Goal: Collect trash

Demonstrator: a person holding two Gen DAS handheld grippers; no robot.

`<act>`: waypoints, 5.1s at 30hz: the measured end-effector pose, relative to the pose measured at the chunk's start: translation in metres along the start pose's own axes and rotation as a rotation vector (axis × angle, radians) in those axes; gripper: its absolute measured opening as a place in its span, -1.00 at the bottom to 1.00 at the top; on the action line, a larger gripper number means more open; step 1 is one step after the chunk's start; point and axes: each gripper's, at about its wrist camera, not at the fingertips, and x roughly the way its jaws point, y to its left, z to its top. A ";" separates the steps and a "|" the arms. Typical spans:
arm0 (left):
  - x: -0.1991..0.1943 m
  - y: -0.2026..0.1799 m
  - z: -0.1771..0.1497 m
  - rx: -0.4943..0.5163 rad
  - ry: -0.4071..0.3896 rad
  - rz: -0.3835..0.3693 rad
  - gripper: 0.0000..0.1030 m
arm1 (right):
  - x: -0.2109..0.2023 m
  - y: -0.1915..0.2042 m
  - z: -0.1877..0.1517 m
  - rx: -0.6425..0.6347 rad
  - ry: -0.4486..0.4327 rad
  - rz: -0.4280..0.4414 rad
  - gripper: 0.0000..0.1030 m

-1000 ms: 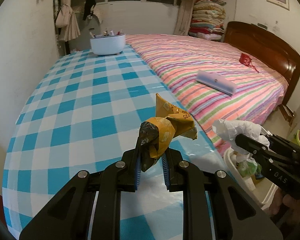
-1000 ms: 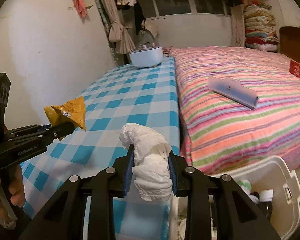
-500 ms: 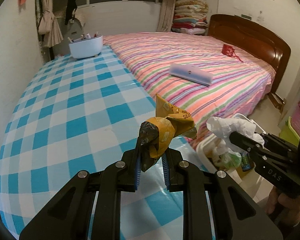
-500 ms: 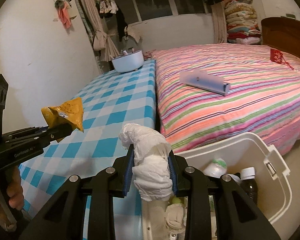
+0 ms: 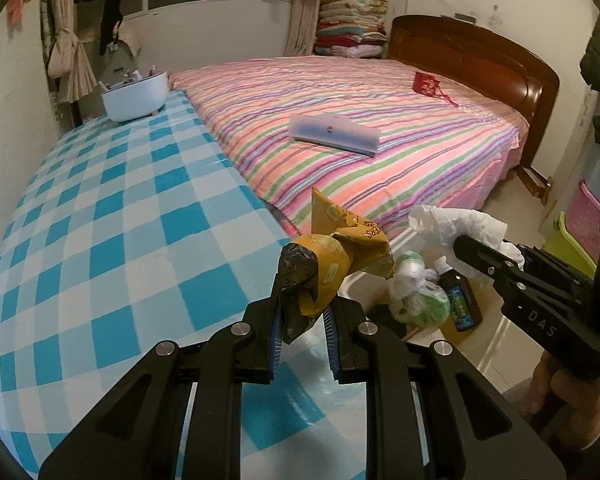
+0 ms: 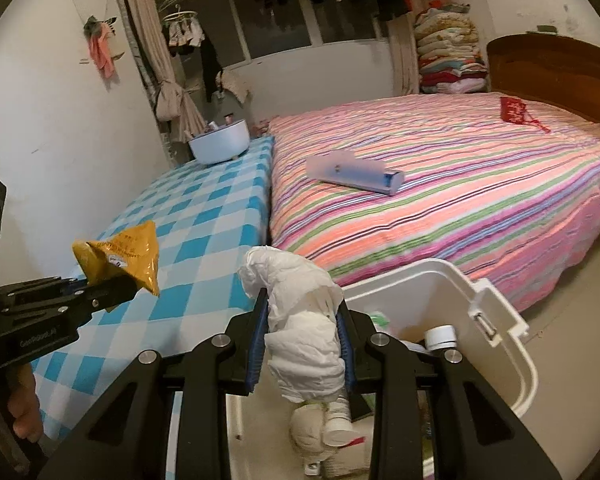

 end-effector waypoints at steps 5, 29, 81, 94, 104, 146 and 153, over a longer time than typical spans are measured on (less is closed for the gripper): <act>0.004 -0.017 0.001 0.017 0.006 -0.026 -0.66 | -0.005 -0.014 -0.001 0.017 -0.012 -0.018 -0.43; 0.032 -0.063 0.002 0.052 0.065 -0.095 -0.65 | -0.022 -0.054 -0.006 0.078 -0.031 -0.073 -0.40; -0.013 -0.056 -0.013 -0.008 -0.023 0.107 0.77 | -0.079 -0.058 -0.005 0.202 -0.176 -0.154 0.42; -0.096 -0.009 -0.051 -0.112 -0.111 0.229 0.78 | -0.123 0.019 -0.018 0.026 -0.131 -0.141 0.58; -0.117 0.012 -0.066 -0.155 -0.121 0.244 0.78 | -0.127 0.051 -0.028 -0.025 -0.103 -0.139 0.59; -0.089 0.019 -0.068 -0.144 -0.035 0.228 0.78 | -0.091 0.045 -0.028 -0.015 0.002 -0.124 0.59; -0.084 0.022 -0.067 -0.149 -0.023 0.224 0.78 | -0.084 0.044 -0.027 -0.010 0.015 -0.118 0.59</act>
